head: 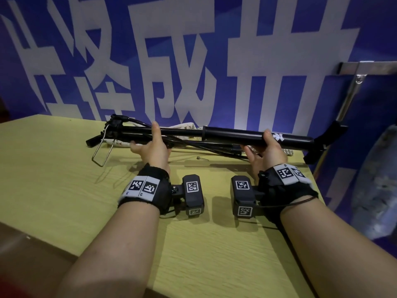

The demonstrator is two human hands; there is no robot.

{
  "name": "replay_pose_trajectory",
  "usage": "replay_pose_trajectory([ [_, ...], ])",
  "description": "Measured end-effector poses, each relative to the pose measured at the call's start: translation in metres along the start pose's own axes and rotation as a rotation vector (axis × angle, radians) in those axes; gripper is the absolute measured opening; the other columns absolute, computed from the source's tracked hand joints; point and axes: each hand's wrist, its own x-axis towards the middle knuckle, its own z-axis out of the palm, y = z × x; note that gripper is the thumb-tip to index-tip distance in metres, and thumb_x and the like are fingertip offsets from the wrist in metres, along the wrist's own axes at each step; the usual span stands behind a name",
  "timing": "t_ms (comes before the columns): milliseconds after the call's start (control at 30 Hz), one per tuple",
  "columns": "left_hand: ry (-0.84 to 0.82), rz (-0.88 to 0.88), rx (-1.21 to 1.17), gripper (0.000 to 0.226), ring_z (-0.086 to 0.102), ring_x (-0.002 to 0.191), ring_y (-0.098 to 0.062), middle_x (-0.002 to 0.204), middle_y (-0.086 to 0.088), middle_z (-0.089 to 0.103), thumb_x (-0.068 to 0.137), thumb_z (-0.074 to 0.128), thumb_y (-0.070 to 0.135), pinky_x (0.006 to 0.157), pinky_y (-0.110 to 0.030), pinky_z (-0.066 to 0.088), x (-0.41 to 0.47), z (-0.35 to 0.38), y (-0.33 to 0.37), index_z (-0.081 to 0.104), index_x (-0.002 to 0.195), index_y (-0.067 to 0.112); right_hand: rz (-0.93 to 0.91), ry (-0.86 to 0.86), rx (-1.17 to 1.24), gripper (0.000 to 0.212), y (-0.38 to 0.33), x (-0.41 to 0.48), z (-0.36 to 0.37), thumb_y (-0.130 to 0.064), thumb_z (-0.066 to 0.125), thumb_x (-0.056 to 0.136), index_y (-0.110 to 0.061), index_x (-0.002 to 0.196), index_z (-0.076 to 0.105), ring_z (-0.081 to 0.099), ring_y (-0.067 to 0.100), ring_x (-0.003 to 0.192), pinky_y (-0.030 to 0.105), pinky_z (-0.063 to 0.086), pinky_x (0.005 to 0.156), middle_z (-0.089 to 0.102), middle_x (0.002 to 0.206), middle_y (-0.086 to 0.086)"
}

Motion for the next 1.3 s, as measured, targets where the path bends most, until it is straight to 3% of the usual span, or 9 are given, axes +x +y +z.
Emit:
replay_pose_trajectory([
  [133, 0.030, 0.109, 0.047, 0.103, 0.047, 0.130, -0.024, 0.153, -0.003, 0.032, 0.087, 0.068, 0.044, 0.103, -0.047, 0.047, 0.009, -0.003, 0.002, -0.012, 0.153, 0.035, -0.029, 0.038, -0.011, 0.047, -0.001, 0.002, -0.001, -0.023, 0.068, 0.086, -0.009, 0.126, 0.047, 0.060, 0.029, 0.084, 0.048, 0.056, 0.084, 0.061, 0.111, 0.012],
  [333, 0.022, 0.147, 0.004, 0.112, 0.038, 0.140, -0.024, 0.161, -0.004, 0.021, 0.086, 0.073, 0.033, 0.109, -0.049, 0.042, 0.013, -0.007, 0.004, -0.019, 0.151, 0.035, -0.035, 0.088, -0.073, 0.052, -0.002, 0.002, 0.000, -0.026, 0.069, 0.084, -0.008, 0.127, 0.046, 0.059, 0.027, 0.093, 0.042, 0.056, 0.083, 0.060, 0.113, 0.011],
  [533, 0.087, 0.164, -0.063, 0.102, 0.049, 0.130, -0.022, 0.151, -0.003, 0.038, 0.083, 0.076, 0.030, 0.103, -0.049, 0.047, 0.018, -0.011, 0.008, 0.001, 0.153, 0.032, -0.057, 0.095, -0.099, 0.053, -0.002, 0.003, -0.001, -0.030, 0.070, 0.083, -0.008, 0.125, 0.045, 0.059, 0.026, 0.089, 0.039, 0.057, 0.077, 0.060, 0.114, 0.011],
  [700, 0.101, 0.147, -0.080, 0.072, 0.055, 0.125, -0.021, 0.143, -0.002, 0.049, 0.088, 0.072, 0.024, 0.098, -0.044, 0.052, 0.023, -0.013, 0.009, 0.028, 0.145, 0.020, -0.076, 0.104, -0.179, 0.043, 0.001, 0.004, -0.002, -0.034, 0.066, 0.087, -0.013, 0.116, 0.041, 0.061, 0.024, 0.084, 0.038, 0.058, 0.079, 0.056, 0.101, 0.006],
  [800, 0.112, 0.133, -0.120, 0.064, 0.061, 0.118, -0.022, 0.134, -0.006, 0.058, 0.088, 0.071, 0.014, 0.093, -0.040, 0.055, 0.025, -0.015, 0.009, 0.035, 0.141, 0.014, -0.020, 0.010, -0.131, 0.020, 0.000, 0.004, -0.003, -0.016, 0.060, 0.090, -0.011, 0.108, 0.052, 0.060, 0.032, 0.105, 0.046, 0.051, 0.093, 0.060, 0.112, 0.010],
  [867, 0.120, 0.138, -0.135, 0.063, 0.062, 0.116, -0.022, 0.132, -0.007, 0.059, 0.089, 0.070, 0.019, 0.092, -0.040, 0.056, 0.026, -0.015, 0.010, 0.035, 0.142, 0.013, -0.006, -0.002, -0.096, 0.011, -0.001, 0.004, -0.002, -0.007, 0.056, 0.091, -0.011, 0.101, 0.054, 0.058, 0.034, 0.109, 0.047, 0.050, 0.094, 0.062, 0.106, 0.011],
  [1000, 0.135, 0.117, -0.173, 0.057, 0.063, 0.092, -0.016, 0.119, -0.007, 0.062, 0.099, 0.042, 0.053, 0.083, -0.031, 0.059, 0.024, -0.012, 0.012, 0.042, 0.138, 0.012, 0.001, 0.070, -0.049, 0.036, -0.002, 0.005, -0.002, -0.010, 0.062, 0.088, -0.007, 0.121, 0.048, 0.060, 0.033, 0.091, 0.044, 0.056, 0.074, 0.062, 0.102, 0.013],
  [1100, 0.118, 0.053, -0.298, 0.061, 0.059, 0.076, -0.014, 0.104, -0.007, 0.063, 0.099, 0.031, 0.059, 0.074, -0.028, 0.059, 0.029, -0.017, 0.013, 0.049, 0.132, 0.011, -0.009, 0.081, -0.053, 0.048, -0.002, 0.006, -0.004, -0.013, 0.065, 0.086, -0.009, 0.129, 0.043, 0.060, 0.032, 0.082, 0.043, 0.057, 0.065, 0.059, 0.114, 0.014],
  [1300, 0.124, 0.101, -0.218, 0.053, 0.068, 0.091, -0.018, 0.114, -0.005, 0.061, 0.099, 0.037, 0.055, 0.073, -0.030, 0.057, 0.022, -0.018, 0.018, 0.026, 0.143, 0.028, -0.047, 0.102, -0.102, 0.053, -0.001, 0.006, -0.005, -0.022, 0.068, 0.086, -0.010, 0.130, 0.041, 0.058, 0.024, 0.076, 0.035, 0.055, 0.059, 0.059, 0.103, 0.009],
])
